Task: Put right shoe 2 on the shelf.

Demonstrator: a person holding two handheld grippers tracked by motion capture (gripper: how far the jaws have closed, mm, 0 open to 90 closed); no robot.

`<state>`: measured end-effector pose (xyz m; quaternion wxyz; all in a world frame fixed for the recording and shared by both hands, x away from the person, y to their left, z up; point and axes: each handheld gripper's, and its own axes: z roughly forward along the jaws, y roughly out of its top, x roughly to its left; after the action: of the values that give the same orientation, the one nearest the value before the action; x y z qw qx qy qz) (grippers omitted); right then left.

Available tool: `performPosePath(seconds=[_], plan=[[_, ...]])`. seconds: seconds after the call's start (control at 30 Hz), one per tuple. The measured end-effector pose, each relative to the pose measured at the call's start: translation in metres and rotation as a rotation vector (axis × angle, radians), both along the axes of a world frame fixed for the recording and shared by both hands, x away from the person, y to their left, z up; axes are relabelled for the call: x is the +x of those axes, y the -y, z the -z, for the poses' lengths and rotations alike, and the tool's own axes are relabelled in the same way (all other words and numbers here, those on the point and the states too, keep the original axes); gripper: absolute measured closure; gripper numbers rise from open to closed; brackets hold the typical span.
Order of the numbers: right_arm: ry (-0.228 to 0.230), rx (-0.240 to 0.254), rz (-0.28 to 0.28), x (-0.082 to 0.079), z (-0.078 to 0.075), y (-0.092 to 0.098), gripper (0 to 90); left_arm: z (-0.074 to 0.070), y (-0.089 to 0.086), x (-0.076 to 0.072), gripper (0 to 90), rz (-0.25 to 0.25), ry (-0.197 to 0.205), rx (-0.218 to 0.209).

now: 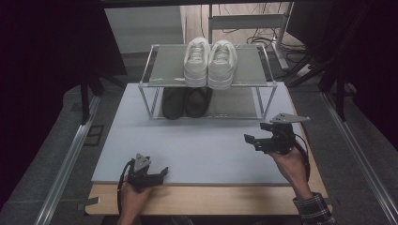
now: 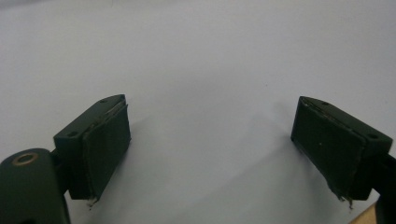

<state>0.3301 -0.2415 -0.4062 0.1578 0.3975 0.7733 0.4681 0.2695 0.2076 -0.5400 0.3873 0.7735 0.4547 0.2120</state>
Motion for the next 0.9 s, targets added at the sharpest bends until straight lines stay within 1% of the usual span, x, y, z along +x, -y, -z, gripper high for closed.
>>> performPosePath(seconds=[0.07, 0.2, 0.33, 0.47, 0.63, 0.77, 0.9], plan=[[0.002, -0.024, 0.004, -0.004, 0.004, 0.003, 16.1, 0.0, 0.0, 0.0, 11.7, -0.002, -0.001, -0.002], [0.003, -0.045, 0.008, -0.01, 0.012, 0.01, 15.3, 0.0, 0.0, 0.0, 11.6, 0.0, -0.002, 0.001], [0.003, -0.079, 0.019, -0.017, 0.02, 0.015, 15.3, 0.0, 0.0, 0.0, 11.7, -0.001, -0.002, 0.001], [0.013, -0.123, 0.028, -0.022, 0.029, 0.017, 15.1, 0.0, 0.0, 0.0, 11.7, 0.0, -0.002, 0.001], [0.005, -0.13, 0.019, -0.028, 0.039, 0.017, 14.7, 0.0, 0.0, 0.0, 11.6, 0.0, -0.002, 0.001], [0.007, -0.133, 0.012, -0.032, 0.048, 0.016, 13.8, 0.0, 0.0, 0.0, 11.6, 0.0, -0.002, 0.002], [0.009, -0.142, 0.006, -0.036, 0.058, 0.015, 11.0, 0.0, 0.0, 0.0, 11.7, 0.0, -0.002, 0.002]])
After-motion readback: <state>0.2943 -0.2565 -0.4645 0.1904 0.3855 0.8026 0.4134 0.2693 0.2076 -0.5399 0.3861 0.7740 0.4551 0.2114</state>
